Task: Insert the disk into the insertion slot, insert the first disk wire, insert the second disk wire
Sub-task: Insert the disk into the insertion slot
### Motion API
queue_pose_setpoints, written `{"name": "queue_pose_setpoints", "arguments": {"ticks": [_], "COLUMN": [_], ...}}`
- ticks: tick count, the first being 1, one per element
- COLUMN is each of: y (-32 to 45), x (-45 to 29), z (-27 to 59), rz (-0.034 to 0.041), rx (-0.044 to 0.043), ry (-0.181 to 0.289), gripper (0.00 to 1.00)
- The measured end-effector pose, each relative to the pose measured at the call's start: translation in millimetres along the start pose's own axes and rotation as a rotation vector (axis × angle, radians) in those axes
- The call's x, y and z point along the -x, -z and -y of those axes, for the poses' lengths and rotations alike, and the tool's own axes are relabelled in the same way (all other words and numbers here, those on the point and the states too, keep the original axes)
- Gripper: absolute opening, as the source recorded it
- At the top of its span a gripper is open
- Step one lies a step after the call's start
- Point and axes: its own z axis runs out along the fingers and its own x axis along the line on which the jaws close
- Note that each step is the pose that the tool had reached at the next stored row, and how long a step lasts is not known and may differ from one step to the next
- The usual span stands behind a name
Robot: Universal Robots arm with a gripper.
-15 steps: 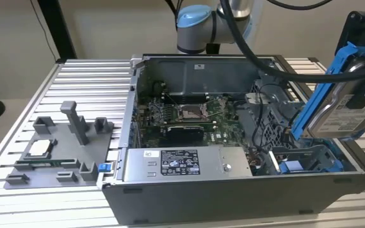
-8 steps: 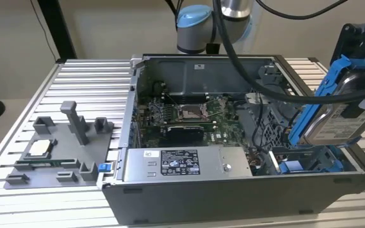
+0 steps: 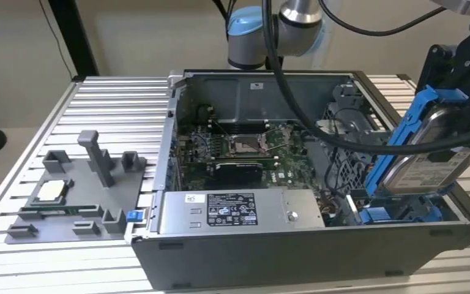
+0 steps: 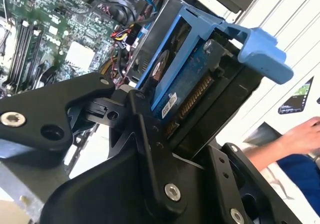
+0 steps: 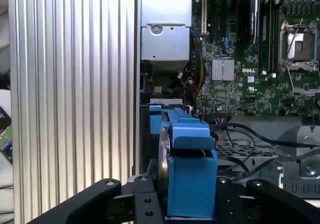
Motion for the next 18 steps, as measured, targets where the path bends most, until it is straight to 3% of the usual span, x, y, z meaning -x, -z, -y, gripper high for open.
{"name": "queue_pose_setpoints", "arguments": {"ticks": [18], "y": [-32.3], "x": [0.0], "z": [-1.1], "rz": [-0.0008], "rx": [0.0], "ry": [0.0], "gripper": [0.0]}}
